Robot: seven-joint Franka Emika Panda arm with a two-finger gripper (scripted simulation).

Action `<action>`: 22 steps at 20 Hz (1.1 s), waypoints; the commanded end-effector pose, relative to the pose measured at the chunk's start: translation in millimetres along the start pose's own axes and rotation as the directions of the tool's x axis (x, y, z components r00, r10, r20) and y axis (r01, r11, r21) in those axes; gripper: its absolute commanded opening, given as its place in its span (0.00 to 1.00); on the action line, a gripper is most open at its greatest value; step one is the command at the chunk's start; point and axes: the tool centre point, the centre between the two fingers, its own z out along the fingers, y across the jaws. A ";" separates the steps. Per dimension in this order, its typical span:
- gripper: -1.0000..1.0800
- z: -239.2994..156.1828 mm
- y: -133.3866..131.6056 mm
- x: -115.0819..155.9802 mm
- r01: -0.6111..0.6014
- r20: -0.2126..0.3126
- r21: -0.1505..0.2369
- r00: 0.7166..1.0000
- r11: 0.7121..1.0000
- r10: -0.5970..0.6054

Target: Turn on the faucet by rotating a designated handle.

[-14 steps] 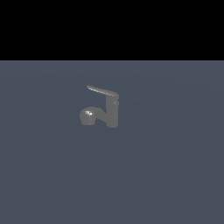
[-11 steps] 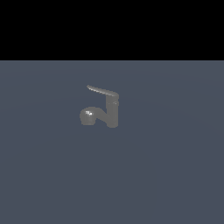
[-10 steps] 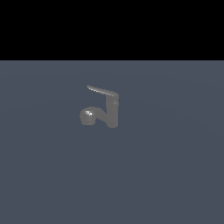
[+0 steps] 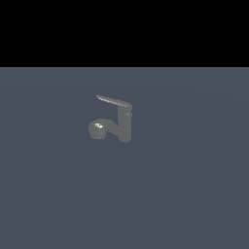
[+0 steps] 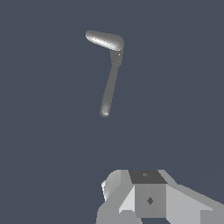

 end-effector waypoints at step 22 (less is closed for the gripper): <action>0.00 27.4 -17.4 92.3 -0.323 0.071 0.105 0.946 0.941 0.317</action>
